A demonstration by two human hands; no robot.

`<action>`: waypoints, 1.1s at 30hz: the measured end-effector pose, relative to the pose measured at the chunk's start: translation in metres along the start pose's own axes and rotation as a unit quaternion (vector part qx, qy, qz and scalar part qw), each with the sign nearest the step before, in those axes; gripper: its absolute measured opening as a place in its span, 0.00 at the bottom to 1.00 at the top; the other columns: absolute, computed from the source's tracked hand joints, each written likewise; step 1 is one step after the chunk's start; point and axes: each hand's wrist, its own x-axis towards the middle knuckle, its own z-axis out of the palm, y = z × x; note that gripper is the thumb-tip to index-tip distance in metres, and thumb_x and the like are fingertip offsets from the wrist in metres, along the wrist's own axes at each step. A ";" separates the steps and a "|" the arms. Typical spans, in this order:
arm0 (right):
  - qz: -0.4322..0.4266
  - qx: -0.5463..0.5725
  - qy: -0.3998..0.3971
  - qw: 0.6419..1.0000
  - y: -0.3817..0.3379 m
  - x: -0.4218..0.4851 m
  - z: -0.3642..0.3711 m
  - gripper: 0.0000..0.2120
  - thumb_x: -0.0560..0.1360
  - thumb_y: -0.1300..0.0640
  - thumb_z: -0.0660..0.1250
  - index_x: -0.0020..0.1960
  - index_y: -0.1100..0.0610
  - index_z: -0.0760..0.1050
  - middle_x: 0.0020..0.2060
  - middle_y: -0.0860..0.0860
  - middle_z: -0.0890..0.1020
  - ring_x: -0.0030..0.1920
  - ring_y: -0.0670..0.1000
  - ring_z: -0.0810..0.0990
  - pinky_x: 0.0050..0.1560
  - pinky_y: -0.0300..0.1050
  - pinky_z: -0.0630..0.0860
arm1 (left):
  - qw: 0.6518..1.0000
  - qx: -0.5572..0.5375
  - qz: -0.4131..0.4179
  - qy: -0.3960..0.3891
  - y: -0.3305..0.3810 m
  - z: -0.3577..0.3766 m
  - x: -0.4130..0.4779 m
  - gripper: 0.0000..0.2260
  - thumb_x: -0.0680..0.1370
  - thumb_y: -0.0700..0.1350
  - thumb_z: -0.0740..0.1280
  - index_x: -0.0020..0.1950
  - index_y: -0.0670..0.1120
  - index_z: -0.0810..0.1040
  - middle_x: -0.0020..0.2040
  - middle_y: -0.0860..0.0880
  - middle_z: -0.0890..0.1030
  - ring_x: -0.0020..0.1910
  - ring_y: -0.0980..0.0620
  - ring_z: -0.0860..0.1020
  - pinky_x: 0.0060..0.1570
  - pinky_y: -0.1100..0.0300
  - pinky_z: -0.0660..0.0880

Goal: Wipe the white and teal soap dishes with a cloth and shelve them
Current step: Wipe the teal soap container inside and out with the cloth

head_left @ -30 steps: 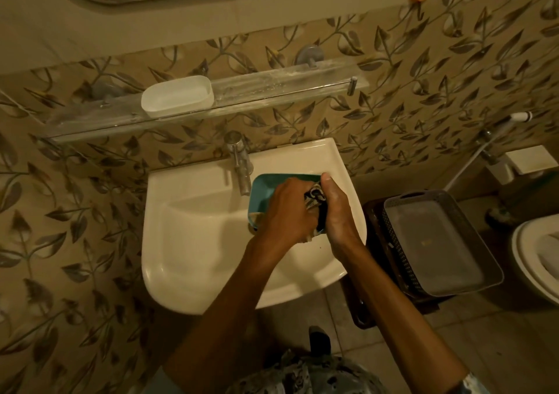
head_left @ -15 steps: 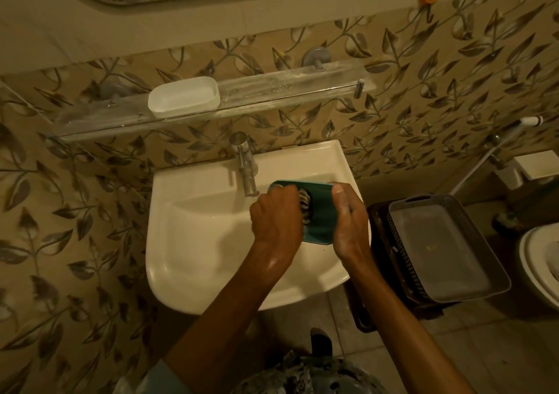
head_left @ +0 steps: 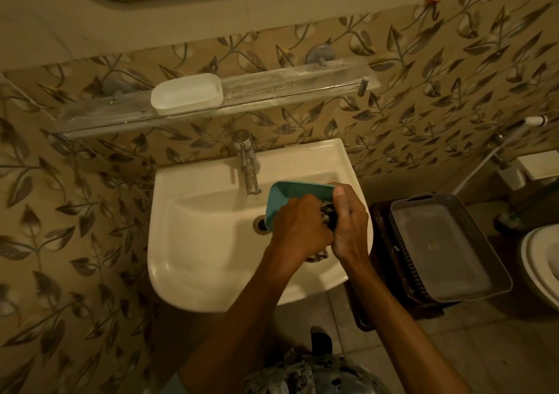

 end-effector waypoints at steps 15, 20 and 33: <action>0.018 -0.014 -0.006 1.000 0.008 -0.006 -0.007 0.23 0.75 0.36 0.51 0.55 0.49 0.76 0.48 0.45 0.80 0.48 0.40 0.79 0.41 0.29 0.75 | 0.966 0.208 -0.054 0.146 -0.025 0.006 0.011 0.17 0.70 0.53 0.73 0.53 0.45 0.76 0.50 0.46 0.81 0.46 0.47 0.80 0.37 0.59 0.66; 0.002 -0.013 0.004 1.000 0.005 -0.004 -0.006 0.22 0.75 0.37 0.51 0.55 0.50 0.75 0.46 0.42 0.79 0.48 0.38 0.78 0.43 0.28 0.73 | 0.968 0.148 -0.072 0.191 -0.021 0.008 0.015 0.18 0.70 0.53 0.73 0.54 0.44 0.76 0.50 0.45 0.81 0.47 0.46 0.80 0.37 0.59 0.68; 0.052 0.012 -0.051 0.997 0.000 0.009 -0.012 0.18 0.78 0.42 0.52 0.38 0.50 0.73 0.34 0.48 0.81 0.38 0.43 0.79 0.41 0.41 0.76 | 0.990 -0.111 0.023 0.079 0.016 0.009 0.007 0.06 0.74 0.41 0.66 0.37 0.46 0.76 0.35 0.49 0.79 0.35 0.51 0.78 0.26 0.66 0.63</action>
